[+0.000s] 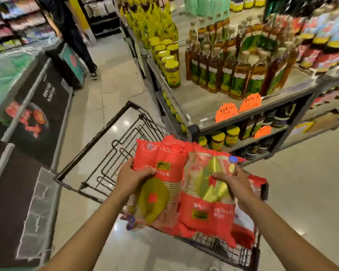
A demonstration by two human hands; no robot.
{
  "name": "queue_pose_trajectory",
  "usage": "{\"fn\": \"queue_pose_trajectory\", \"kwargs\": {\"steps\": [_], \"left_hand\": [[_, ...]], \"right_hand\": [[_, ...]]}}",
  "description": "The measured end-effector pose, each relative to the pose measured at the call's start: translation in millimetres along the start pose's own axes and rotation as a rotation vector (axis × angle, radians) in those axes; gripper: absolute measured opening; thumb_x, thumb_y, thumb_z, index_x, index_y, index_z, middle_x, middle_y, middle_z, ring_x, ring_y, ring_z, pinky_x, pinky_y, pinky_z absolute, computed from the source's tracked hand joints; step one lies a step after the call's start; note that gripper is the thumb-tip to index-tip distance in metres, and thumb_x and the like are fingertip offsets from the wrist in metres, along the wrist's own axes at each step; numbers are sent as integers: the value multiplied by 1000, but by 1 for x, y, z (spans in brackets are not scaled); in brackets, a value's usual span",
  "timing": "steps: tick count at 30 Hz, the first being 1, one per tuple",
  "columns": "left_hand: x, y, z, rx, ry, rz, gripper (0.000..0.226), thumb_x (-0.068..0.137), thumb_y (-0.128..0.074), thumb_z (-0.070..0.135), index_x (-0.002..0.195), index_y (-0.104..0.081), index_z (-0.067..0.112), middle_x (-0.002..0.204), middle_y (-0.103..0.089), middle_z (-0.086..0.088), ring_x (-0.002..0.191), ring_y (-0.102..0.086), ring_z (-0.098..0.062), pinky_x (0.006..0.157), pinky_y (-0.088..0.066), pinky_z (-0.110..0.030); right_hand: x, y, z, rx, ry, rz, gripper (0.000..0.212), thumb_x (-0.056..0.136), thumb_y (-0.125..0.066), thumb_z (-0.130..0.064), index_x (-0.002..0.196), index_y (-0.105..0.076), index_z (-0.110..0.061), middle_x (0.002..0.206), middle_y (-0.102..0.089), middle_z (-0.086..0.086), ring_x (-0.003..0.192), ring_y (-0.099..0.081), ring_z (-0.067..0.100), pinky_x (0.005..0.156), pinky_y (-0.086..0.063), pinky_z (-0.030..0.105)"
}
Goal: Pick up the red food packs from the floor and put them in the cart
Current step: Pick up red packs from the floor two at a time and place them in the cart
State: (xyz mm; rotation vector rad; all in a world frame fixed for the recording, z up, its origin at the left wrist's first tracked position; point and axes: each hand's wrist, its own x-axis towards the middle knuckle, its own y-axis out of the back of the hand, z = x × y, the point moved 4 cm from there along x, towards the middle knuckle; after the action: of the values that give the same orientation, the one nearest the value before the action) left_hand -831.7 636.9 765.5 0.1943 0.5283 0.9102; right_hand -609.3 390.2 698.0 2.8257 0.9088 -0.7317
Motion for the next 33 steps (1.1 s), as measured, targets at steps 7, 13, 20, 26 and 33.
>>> {"fn": "queue_pose_trajectory", "kwargs": {"steps": [7,13,20,26,33], "left_hand": [[148,-37,-9,55,26,-171,42,64,-95,23,98,-71,18,90,-80,-5,70,-76,-9,66,-61,-30],[247,-61,-11,166,29,-302,55,56,-96,41,100,-72,20,93,-79,-3,88,-76,-25,89,-59,-43],[291,-79,-15,310,40,-278,48,62,-88,49,95,-71,19,96,-77,-5,83,-73,-23,82,-59,-39],[294,-84,-28,357,-6,-261,78,60,-79,74,114,-68,18,100,-77,-5,87,-73,-26,85,-59,-47],[286,-72,-26,389,8,-300,91,48,-76,74,117,-68,16,103,-76,-8,92,-73,-28,90,-59,-50]], "right_hand": [[35,41,45,103,-130,339,97,42,-98,-45,129,-64,-18,113,-78,8,94,-77,29,90,-61,49],[51,50,55,6,-197,439,33,77,-83,-9,108,-71,-12,88,-81,7,67,-76,18,59,-59,27],[75,87,87,-28,-346,493,66,55,-93,-30,112,-73,-5,98,-80,16,90,-75,36,86,-60,46],[90,94,103,-221,-329,562,71,65,-86,-61,116,-70,-14,99,-77,6,86,-75,26,82,-60,40],[96,96,101,-483,-361,476,84,71,-80,-67,133,-58,-14,123,-71,9,109,-68,33,86,-49,35]]}}
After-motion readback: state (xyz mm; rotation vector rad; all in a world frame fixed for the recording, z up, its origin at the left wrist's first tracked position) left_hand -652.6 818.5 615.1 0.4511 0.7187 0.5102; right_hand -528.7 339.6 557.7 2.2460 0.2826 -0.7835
